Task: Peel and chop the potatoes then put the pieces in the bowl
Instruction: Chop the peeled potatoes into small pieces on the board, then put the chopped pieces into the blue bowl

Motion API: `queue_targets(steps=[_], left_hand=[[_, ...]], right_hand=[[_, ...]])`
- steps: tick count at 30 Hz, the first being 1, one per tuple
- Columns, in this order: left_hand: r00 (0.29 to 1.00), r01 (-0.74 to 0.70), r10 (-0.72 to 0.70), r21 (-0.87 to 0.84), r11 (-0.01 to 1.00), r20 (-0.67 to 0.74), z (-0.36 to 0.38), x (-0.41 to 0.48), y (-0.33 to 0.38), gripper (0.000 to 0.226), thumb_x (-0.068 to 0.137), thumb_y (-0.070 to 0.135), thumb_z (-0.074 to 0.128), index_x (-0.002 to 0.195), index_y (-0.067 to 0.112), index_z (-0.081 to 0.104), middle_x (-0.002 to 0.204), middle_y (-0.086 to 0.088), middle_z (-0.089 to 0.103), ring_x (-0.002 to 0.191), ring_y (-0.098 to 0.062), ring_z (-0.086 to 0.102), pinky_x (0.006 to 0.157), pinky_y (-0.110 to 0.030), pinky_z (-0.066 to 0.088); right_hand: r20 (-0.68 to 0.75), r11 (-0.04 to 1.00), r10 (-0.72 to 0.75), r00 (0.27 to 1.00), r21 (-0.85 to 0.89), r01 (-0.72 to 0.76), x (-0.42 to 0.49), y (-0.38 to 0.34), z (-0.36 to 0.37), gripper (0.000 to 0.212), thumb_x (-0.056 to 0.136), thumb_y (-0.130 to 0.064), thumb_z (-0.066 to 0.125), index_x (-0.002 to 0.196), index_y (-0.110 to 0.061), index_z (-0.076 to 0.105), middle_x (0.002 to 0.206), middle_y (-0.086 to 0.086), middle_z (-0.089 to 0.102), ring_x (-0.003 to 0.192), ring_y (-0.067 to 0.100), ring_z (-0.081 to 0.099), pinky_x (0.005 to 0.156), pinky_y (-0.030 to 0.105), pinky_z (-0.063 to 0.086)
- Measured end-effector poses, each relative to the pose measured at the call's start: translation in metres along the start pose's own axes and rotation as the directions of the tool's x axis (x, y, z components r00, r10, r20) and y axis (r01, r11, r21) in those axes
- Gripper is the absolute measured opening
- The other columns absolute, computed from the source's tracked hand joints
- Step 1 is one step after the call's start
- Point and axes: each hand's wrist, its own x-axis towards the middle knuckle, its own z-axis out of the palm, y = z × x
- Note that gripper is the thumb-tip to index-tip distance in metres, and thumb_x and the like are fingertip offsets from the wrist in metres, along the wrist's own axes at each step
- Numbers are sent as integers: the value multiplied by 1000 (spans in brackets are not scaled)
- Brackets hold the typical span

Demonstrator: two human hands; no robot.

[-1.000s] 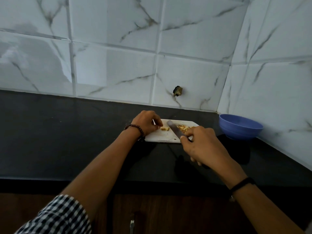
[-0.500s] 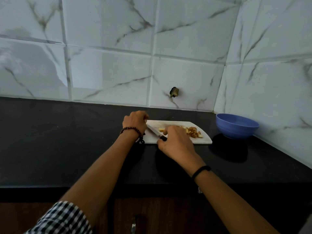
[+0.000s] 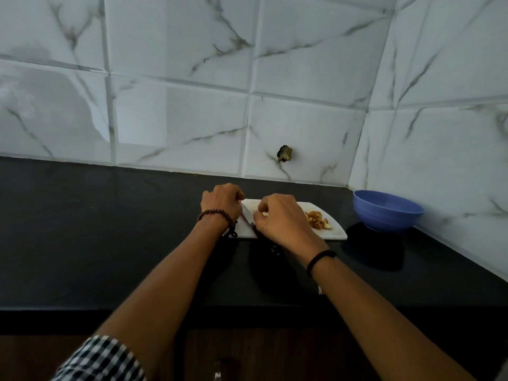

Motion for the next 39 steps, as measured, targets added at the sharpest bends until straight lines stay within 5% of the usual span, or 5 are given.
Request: queue_targets(steps=[4, 20, 28, 34, 39], left_hand=[[1000, -12, 12, 3, 1000, -11, 0, -1, 1, 29, 91, 10, 54, 110, 26, 68, 118, 4, 67, 108, -18, 61, 99, -39, 43], [984, -176, 176, -103, 979, -9, -5, -3, 16, 20, 89, 19, 59, 102, 25, 72, 105, 6, 71, 97, -15, 65, 91, -39, 51], [878, -310, 378, -253, 917, 293, -16, 5, 33, 26, 85, 35, 70, 106, 20, 72, 102, 5, 72, 95, -6, 64, 93, -33, 52], [740, -247, 185, 5, 969, 647, -23, 18, 75, 79, 68, 60, 75, 132, 19, 55, 131, 9, 55, 119, -12, 50, 92, -26, 41], [627, -221, 87, 69, 973, 774, -9, 33, 95, 69, 65, 54, 81, 117, 14, 61, 114, 0, 62, 97, -14, 57, 77, -23, 48]], right_hand=[[141, 995, -51, 989, -82, 63, 23, 9, 6, 32, 98, -24, 51, 125, -17, 67, 131, 9, 62, 126, 31, 51, 107, 44, 39], [14, 983, -78, 997, 167, 75, 24, 70, -29, 17, 94, -27, 67, 102, -17, 77, 105, -2, 73, 93, 9, 65, 70, 13, 45], [251, 980, 69, 966, 163, -112, 18, 122, -64, 58, 75, -43, 83, 124, -16, 68, 123, 1, 68, 104, 14, 61, 84, 23, 44], [431, 981, 188, 882, -36, -191, 26, 142, -62, 98, 60, -65, 82, 142, -17, 53, 144, 4, 53, 128, 23, 52, 108, 38, 42], [466, 978, 174, 868, 24, -209, 39, 149, -58, 94, 64, -58, 85, 140, -13, 54, 134, 4, 61, 100, 14, 65, 99, 33, 48]])
